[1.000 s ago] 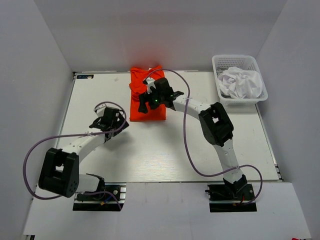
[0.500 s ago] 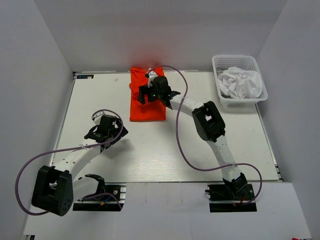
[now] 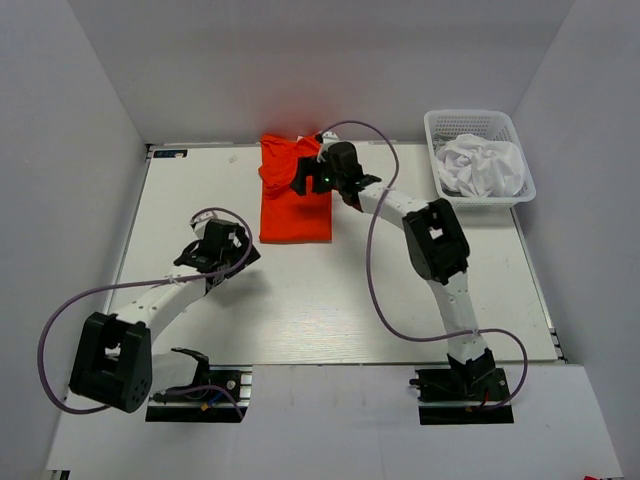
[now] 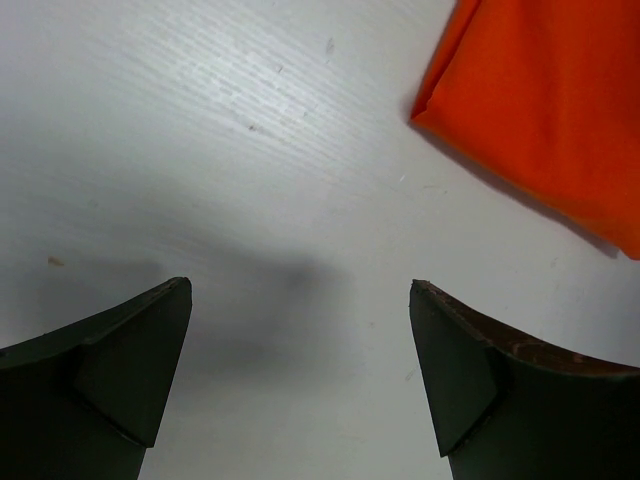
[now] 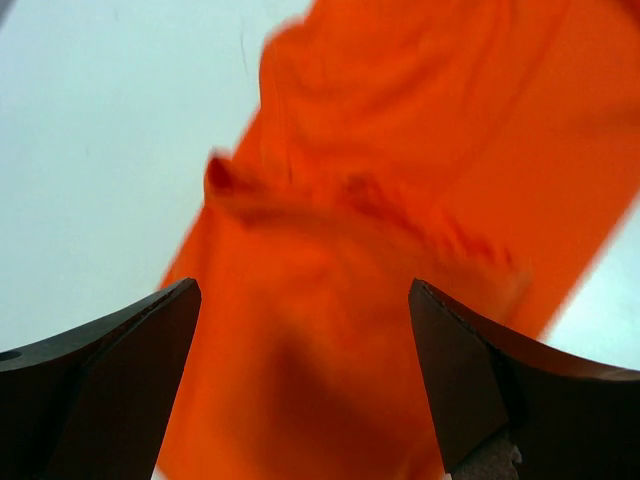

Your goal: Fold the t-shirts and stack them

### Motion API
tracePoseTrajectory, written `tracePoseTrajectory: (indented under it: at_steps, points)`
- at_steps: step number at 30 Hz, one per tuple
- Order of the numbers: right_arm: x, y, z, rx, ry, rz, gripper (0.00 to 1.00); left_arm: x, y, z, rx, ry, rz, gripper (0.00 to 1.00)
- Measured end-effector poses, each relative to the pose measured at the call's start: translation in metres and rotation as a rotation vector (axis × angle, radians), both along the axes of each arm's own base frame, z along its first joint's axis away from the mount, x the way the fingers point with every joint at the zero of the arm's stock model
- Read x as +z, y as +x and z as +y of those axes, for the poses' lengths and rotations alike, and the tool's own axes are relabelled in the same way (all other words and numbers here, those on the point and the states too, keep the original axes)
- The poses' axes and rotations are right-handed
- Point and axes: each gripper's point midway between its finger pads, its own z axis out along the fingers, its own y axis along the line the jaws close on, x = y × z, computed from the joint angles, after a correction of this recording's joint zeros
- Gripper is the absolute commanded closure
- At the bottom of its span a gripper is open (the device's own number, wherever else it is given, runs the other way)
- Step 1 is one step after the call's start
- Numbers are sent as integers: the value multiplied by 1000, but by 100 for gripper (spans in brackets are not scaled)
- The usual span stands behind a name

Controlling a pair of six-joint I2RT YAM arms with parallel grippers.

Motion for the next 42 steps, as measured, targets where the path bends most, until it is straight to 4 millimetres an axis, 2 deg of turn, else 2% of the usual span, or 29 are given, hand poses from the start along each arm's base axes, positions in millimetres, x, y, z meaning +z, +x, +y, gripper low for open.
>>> tracePoseTrajectory:
  at_steps: [3,8,11,13,17,19,23,25,26,28,30,32,34,36,37,42]
  points:
    - [-3,-37,-28,8,-49,72,10,3,18,-4,-20,17,-9,0]
    - [15,-104,-69,13,-66,125,10,8,59,-15,-51,39,-49,0]
    - [19,-128,-82,10,-68,152,10,3,78,-20,-67,51,-58,3]
    - [15,-133,-85,10,-76,169,10,-4,86,-22,-75,60,-53,4]
    - [-6,-140,-91,4,-116,224,10,-22,94,-25,-91,74,-21,12]
    - [-17,-141,-92,1,-132,246,10,-33,95,-27,-97,76,-1,19]
    - [-45,-141,-92,2,-164,294,12,-35,106,-32,-108,69,-22,36]
    - [-61,-142,-91,8,-182,325,15,-36,112,-36,-122,63,-36,41]
    - [-68,-143,-91,10,-192,341,16,-36,115,-38,-124,58,-43,45]
    - [-68,-138,-87,19,-186,335,22,-37,120,-41,-132,51,-54,53]
    - [-69,-135,-84,25,-186,335,28,-39,123,-45,-138,40,-60,55]
    - [-71,-134,-81,37,-185,336,39,-39,124,-47,-145,29,-63,70]
    - [-72,-134,-80,47,-187,338,45,-41,124,-51,-153,10,-62,76]
    - [-73,-135,-80,52,-192,344,45,-42,122,-53,-159,-5,-61,77]
    - [-75,-137,-81,54,-197,352,39,-42,121,-55,-162,-15,-57,75]
    - [-75,-140,-81,57,-197,360,37,-42,115,-57,-161,-43,-50,70]
